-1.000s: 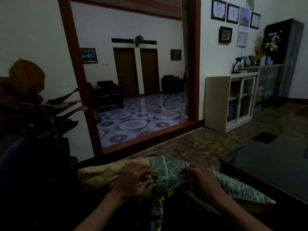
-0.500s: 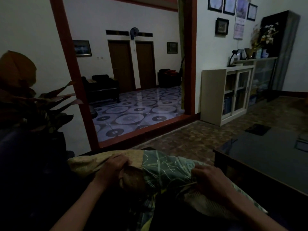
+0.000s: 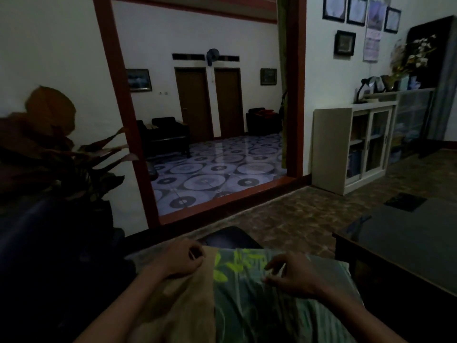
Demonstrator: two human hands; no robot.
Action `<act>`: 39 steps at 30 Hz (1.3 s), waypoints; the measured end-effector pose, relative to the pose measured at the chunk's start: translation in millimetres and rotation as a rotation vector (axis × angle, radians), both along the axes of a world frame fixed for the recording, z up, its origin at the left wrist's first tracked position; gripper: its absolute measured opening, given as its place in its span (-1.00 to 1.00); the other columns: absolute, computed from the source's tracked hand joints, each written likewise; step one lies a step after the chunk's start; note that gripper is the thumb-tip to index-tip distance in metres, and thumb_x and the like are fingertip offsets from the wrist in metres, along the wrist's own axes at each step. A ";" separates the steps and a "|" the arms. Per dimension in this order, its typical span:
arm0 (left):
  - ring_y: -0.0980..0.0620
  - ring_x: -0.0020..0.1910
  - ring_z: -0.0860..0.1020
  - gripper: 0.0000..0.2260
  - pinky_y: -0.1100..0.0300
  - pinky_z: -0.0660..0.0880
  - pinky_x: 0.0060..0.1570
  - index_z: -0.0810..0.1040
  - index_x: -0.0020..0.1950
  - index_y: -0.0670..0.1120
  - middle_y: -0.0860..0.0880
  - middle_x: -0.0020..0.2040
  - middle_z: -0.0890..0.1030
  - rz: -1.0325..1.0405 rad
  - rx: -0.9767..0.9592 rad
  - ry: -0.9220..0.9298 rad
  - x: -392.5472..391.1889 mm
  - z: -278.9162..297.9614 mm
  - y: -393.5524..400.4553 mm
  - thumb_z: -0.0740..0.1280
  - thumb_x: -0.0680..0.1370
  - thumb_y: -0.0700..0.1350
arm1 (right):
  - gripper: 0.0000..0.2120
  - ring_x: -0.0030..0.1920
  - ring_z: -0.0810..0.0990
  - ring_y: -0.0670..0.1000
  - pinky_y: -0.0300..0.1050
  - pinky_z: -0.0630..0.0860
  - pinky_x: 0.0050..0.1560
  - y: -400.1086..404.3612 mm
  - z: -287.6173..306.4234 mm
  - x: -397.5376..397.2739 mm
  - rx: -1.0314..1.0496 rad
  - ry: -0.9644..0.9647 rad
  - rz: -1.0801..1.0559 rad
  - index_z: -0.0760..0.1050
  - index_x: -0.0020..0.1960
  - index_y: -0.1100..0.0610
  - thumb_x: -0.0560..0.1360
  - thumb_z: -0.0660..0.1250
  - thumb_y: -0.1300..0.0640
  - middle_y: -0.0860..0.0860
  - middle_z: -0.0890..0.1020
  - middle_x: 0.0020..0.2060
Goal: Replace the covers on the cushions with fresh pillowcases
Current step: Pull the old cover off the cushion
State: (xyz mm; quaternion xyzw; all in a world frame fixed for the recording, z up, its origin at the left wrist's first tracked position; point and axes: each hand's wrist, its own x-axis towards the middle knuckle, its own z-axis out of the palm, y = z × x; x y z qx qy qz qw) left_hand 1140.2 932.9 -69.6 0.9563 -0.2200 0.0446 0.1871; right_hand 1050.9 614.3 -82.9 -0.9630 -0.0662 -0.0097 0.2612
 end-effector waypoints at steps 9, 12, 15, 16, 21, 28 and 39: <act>0.30 0.05 0.61 -0.64 0.33 0.52 0.08 0.66 0.15 0.01 0.20 -0.03 0.70 0.267 -0.131 0.083 37.0 -58.2 -17.7 0.32 0.51 0.20 | -0.74 0.25 0.60 -0.03 -0.20 0.47 0.23 17.1 -47.9 48.7 -0.047 0.109 -0.135 0.65 0.19 -0.11 0.52 0.38 -0.08 -0.02 0.65 0.22; 0.15 -0.06 0.65 -0.62 0.16 0.57 -0.05 0.66 -0.14 0.16 0.16 -0.13 0.69 0.373 -0.136 0.066 66.7 -96.5 -6.4 0.32 0.29 0.39 | -0.77 0.26 0.59 0.03 -0.16 0.46 0.30 6.8 -56.4 57.1 -0.034 0.170 -0.164 0.68 0.14 0.03 0.55 0.35 0.01 0.07 0.64 0.23; 0.09 -0.22 0.63 -0.83 0.27 0.53 -0.04 0.62 -0.27 0.12 0.24 -0.17 0.66 0.347 -0.190 -0.035 47.7 -82.4 -17.7 0.45 0.35 0.19 | -0.89 0.22 0.61 0.04 -0.17 0.47 0.18 0.1 -62.4 59.2 -0.060 0.118 -0.165 0.65 -0.03 -0.02 0.52 0.35 0.03 0.05 0.66 0.14; 0.09 -0.25 0.61 -0.88 0.30 0.50 -0.05 0.63 -0.27 0.11 0.26 -0.16 0.66 0.325 -0.222 -0.066 43.5 -80.2 -18.9 0.47 0.39 0.11 | -0.91 0.17 0.63 0.02 -0.18 0.49 0.10 -0.1 -62.1 59.7 -0.062 0.092 -0.155 0.60 -0.14 -0.06 0.51 0.35 0.01 0.00 0.67 0.05; 0.27 -0.25 0.44 -0.93 0.26 0.41 -0.18 0.65 -0.23 0.12 0.11 -0.18 0.67 0.335 -0.324 -0.135 44.5 -88.6 -18.1 0.50 0.44 0.00 | -0.65 0.19 0.61 0.01 -0.13 0.48 0.15 25.3 -57.2 88.5 0.031 -0.150 -0.136 0.62 0.24 -0.07 0.50 0.37 -0.13 -0.05 0.67 0.16; 0.10 -0.12 0.57 -0.84 0.18 0.34 -0.20 0.57 -0.24 0.08 0.10 -0.18 0.63 0.395 -0.331 -0.063 53.3 -105.1 -19.4 0.46 0.48 0.09 | -0.75 0.03 0.67 0.02 -0.11 0.48 -0.08 70.3 -76.1 107.5 -0.042 -0.058 -0.177 0.69 0.02 -0.14 0.39 0.39 -0.17 -0.03 0.73 -0.03; 0.15 -0.32 0.48 -0.76 0.06 0.45 -0.32 0.42 -0.30 0.04 0.12 -0.35 0.51 0.301 -0.339 -0.157 50.9 -112.9 -0.7 0.41 0.51 -0.12 | -0.89 -0.22 0.69 -0.03 -0.06 0.59 -0.20 10.6 -67.7 105.9 -0.060 -0.037 -0.231 0.62 -0.34 -0.08 0.35 0.47 0.07 -0.02 0.71 -0.30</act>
